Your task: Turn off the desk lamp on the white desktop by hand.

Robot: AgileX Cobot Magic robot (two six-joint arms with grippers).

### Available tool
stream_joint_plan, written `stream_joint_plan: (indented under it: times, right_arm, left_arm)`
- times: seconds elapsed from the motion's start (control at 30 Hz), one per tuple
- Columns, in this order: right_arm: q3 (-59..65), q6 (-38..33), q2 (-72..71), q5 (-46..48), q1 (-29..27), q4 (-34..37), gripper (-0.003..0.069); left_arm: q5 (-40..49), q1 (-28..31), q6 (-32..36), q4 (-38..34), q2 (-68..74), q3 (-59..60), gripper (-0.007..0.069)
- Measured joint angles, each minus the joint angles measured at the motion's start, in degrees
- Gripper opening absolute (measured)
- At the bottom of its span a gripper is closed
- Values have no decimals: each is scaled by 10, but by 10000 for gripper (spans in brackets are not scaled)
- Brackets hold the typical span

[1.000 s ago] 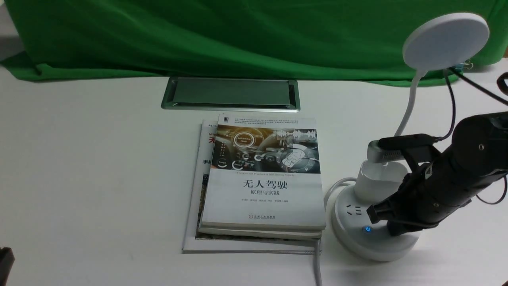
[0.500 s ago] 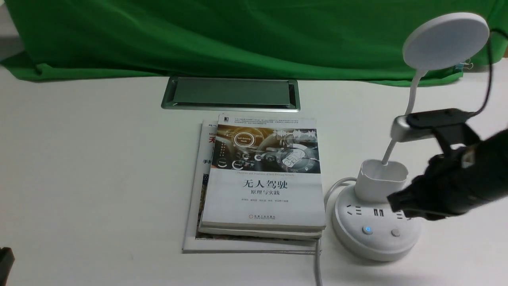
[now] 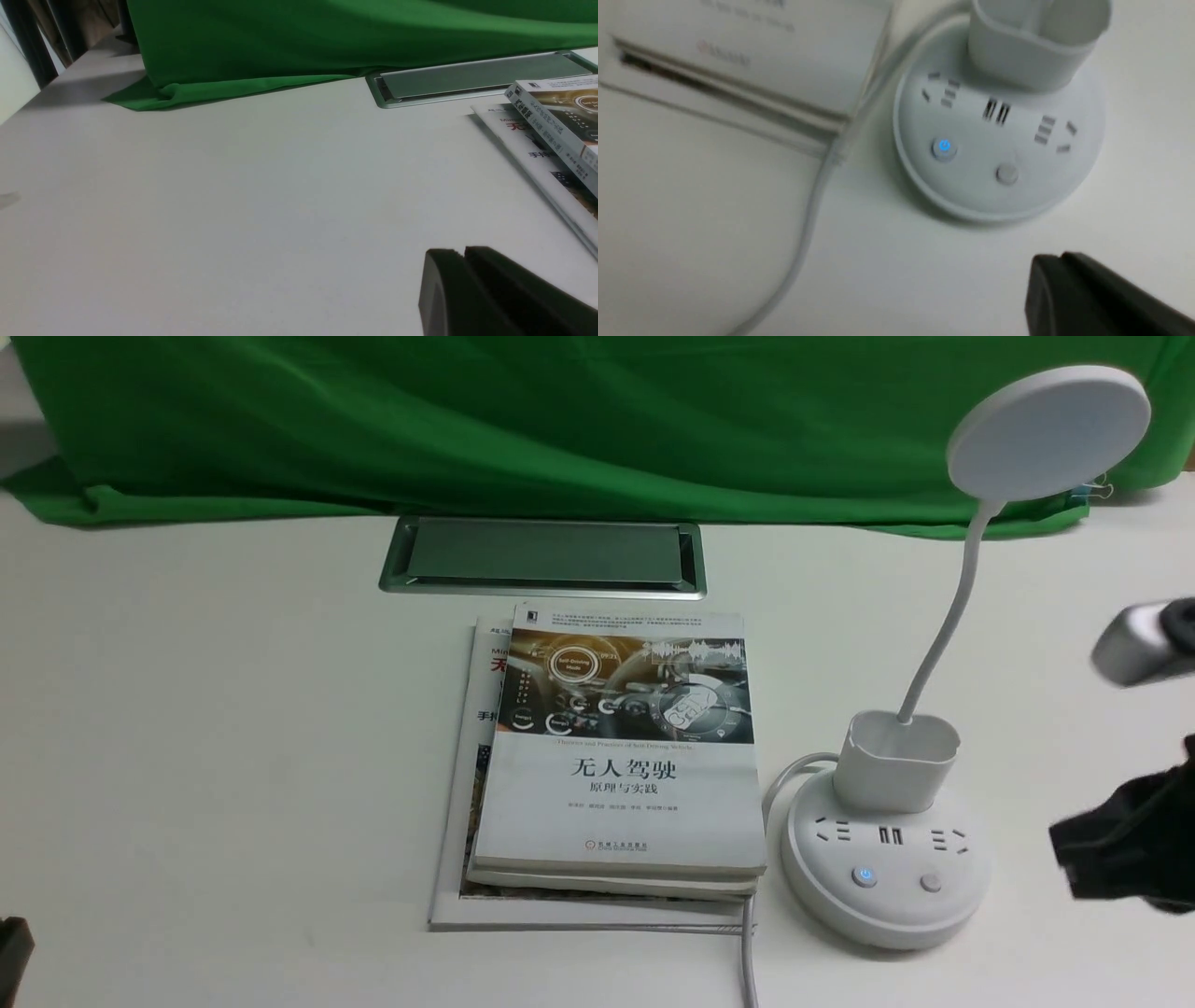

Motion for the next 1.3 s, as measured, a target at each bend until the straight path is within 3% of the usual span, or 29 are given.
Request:
stream_joint_plan:
  times: [0.2, 0.63, 0.87, 1.3]
  right_arm:
    - [19, -6, -40, -54, -5, -5, 47]
    - [372, -127, -453, -303, -156, -11, 44]
    - [455, -114, -558, -319, -170, -11, 44]
    - [456, -101, -565, -311, -170, -11, 42]
  left_arm:
    - [0, 0, 0, 0, 0, 0, 20]
    - [0, 0, 0, 0, 0, 0, 20]
    - [0, 0, 1, 0, 0, 0, 20]
    - [-1, 0, 1, 0, 0, 0, 20]
